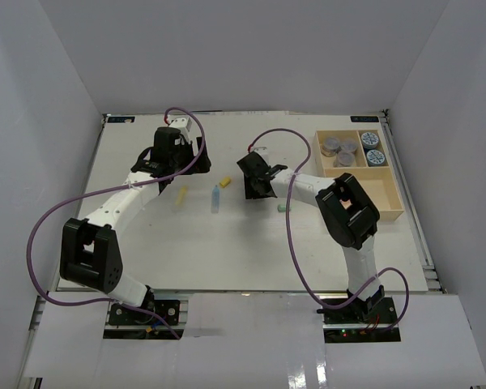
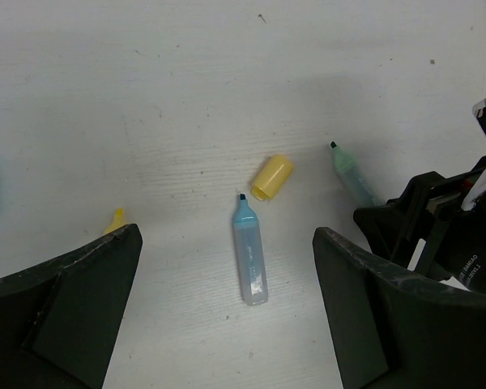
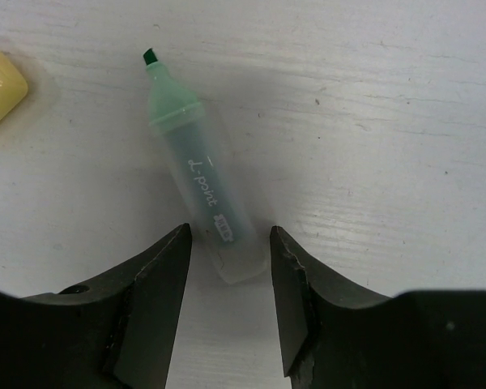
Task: Sort the stationery into containers
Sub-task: Pick up the pen from the center of the board.
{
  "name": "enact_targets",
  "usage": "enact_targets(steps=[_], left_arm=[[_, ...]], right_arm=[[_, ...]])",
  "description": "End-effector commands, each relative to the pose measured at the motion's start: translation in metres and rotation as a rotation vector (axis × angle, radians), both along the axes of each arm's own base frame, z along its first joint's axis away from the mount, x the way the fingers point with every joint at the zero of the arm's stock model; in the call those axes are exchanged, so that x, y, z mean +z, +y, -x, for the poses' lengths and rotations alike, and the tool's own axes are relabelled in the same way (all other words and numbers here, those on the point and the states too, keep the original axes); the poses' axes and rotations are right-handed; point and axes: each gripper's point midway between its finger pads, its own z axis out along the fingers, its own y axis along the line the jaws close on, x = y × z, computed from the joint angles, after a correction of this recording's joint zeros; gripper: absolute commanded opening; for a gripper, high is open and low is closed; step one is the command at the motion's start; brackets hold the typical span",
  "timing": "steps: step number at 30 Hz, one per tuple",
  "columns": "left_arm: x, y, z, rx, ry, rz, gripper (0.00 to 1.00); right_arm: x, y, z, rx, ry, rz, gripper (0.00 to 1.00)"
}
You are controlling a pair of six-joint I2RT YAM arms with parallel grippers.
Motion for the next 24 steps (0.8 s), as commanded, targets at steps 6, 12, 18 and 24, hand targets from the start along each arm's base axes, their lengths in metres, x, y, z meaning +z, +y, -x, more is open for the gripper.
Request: enact_targets(steps=[6, 12, 18, 24], left_arm=[[0.020, -0.003, -0.004, -0.005, -0.035, 0.028, 0.98], [0.020, -0.004, -0.004, -0.009, -0.034, 0.031, 0.98], [0.020, -0.004, -0.005, -0.010, -0.033, 0.029, 0.98], [0.018, -0.005, -0.004, -0.013, -0.026, 0.035, 0.98]], right_arm=[[0.007, -0.001, 0.011, 0.021, -0.004, 0.009, 0.46], [0.005, -0.006, 0.014, 0.019, 0.001, 0.023, 0.45], [0.004, -0.008, 0.017, 0.023, 0.007, 0.027, 0.41], [0.006, -0.010, 0.020, 0.028, 0.004, 0.022, 0.35]])
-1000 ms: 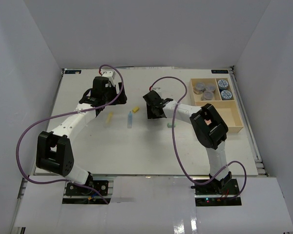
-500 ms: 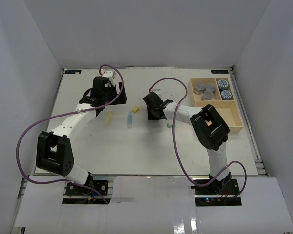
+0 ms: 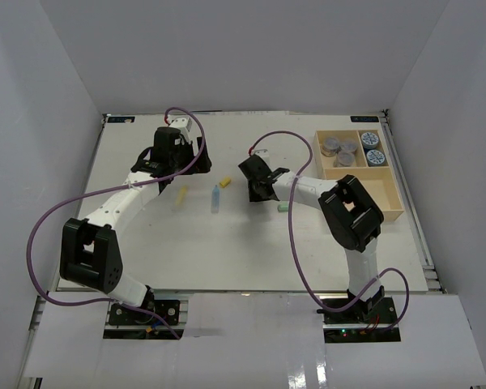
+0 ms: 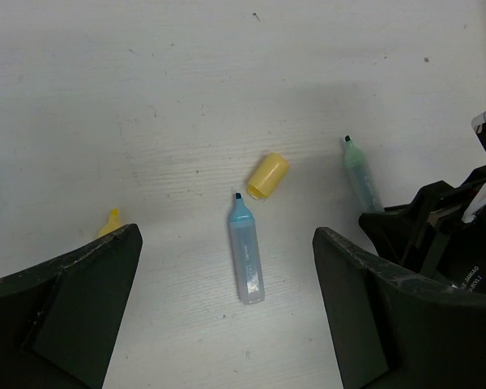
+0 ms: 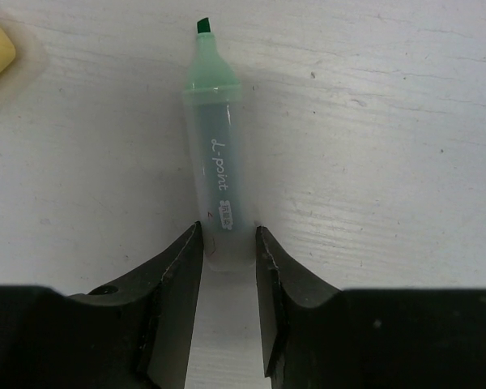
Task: Sort the stationery into containers
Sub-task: Pick up the pen from the center of the board.
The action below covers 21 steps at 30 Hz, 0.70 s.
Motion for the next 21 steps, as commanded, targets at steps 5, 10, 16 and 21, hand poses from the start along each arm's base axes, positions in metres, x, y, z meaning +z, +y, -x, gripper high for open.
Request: enact_targets(steps=[5, 10, 16, 21], left_arm=[[0.019, -0.005, -0.004, -0.010, -0.031, 0.032, 0.98], [0.027, -0.016, 0.000, -0.047, -0.025, 0.101, 0.98], [0.061, -0.048, 0.019, -0.159, -0.063, 0.308, 0.98], [0.119, -0.067, 0.049, -0.261, -0.215, 0.542, 0.98]], right_arm=[[0.008, -0.007, 0.012, 0.010, 0.004, 0.010, 0.17], [0.037, -0.007, 0.015, 0.031, -0.079, -0.029, 0.08], [0.121, 0.008, 0.024, 0.104, -0.365, -0.212, 0.08], [0.162, 0.013, 0.050, 0.188, -0.529, -0.292, 0.08]])
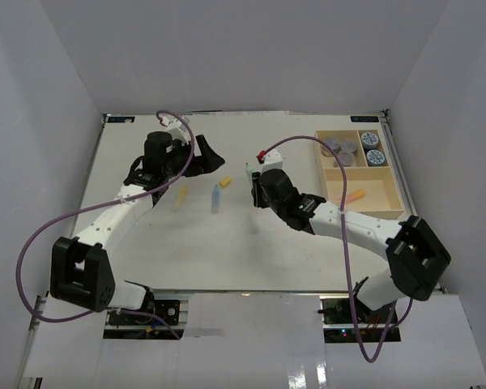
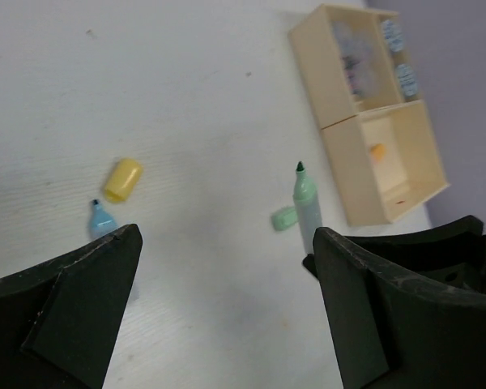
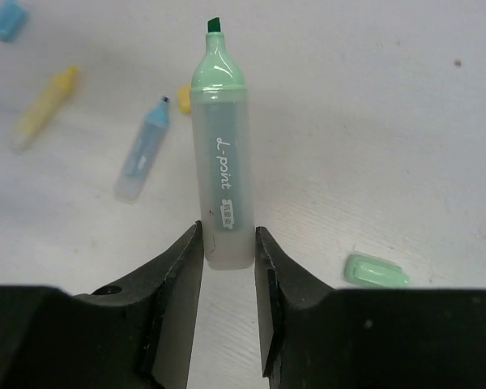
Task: Sort the stationery into containers
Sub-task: Pick up the pen from the center of the board.
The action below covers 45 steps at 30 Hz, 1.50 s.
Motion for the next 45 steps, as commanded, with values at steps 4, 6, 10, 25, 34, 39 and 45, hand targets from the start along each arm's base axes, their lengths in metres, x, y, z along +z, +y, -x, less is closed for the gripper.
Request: enact_targets(steps=[4, 6, 10, 25, 34, 39, 45], left_arm=[[0.101, -0.027, 0.049, -0.139, -0.261, 0.302, 0.98], [0.111, -0.034, 0.065, -0.170, -0.308, 0.325, 0.98], [0.122, -0.047, 0.087, -0.219, -0.362, 0.362, 0.98], [0.108, -0.083, 0.091, -0.270, -0.346, 0.346, 0.88], [0.113, -0.103, 0.092, -0.300, -0.400, 0.366, 0.71], [0.114, -0.105, 0.095, -0.312, -0.434, 0.388, 0.62], [0.112, -0.106, 0.098, -0.322, -0.444, 0.398, 0.50]], right_arm=[[0.085, 0.019, 0.018, 0.056, -0.299, -0.190, 0.08], [0.097, 0.021, 0.025, 0.072, -0.344, -0.233, 0.08], [0.115, 0.027, 0.037, 0.098, -0.391, -0.291, 0.08], [0.167, 0.023, 0.056, 0.107, -0.545, -0.422, 0.08], [0.176, 0.024, 0.061, 0.120, -0.562, -0.450, 0.08], [0.173, 0.026, 0.061, 0.125, -0.557, -0.457, 0.08], [0.173, 0.026, 0.062, 0.121, -0.555, -0.462, 0.08]])
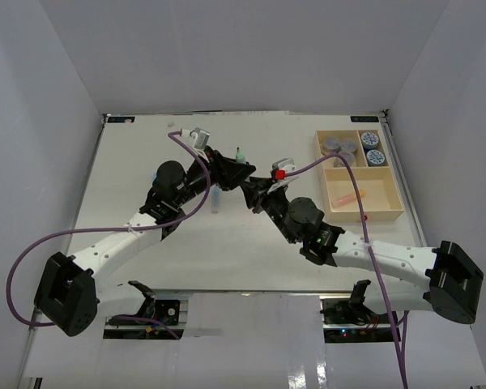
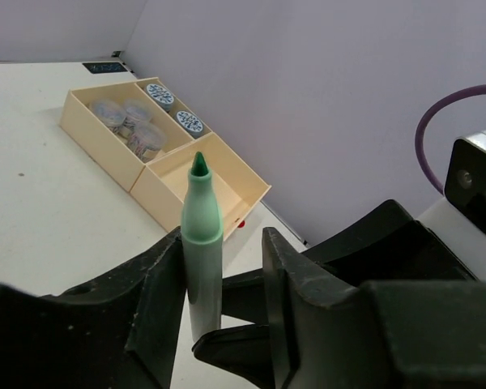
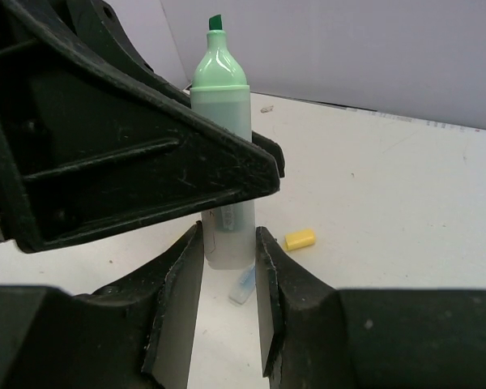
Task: Sort the stationery into containers
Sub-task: Pick up the pen from the center of the board.
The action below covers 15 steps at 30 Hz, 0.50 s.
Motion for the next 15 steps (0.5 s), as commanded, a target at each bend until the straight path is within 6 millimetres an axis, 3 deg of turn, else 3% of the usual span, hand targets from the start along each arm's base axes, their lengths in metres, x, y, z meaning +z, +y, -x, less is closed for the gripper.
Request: enact_targets(steps=[1, 5, 11, 15], left_arm=[[0.0063, 0.0000, 0.0036, -0.005, -0.037, 0.025, 0.46], [0.0054, -0.0016, 0.0073, -0.024, -0.040, 0.032, 0.40], [0.0027, -0.0023, 0.0090, -0.033, -0.031, 0.036, 0.38], [0.0025, -0.0021, 0.0092, -0.033, -0.031, 0.034, 0.27]], right_arm=[[0.0246, -0.0048, 0.0017, -0.017, -0.039, -0.087, 0.08], [0.0225, -0.0063, 0.0015, -0.022, -0.036, -0.093, 0.08], [0.0257, -0.0071, 0.0019, -0.025, -0.040, -0.105, 0.08], [0.0246, -0.0064, 0.0020, -0.020, -0.038, -0.105, 0.08]])
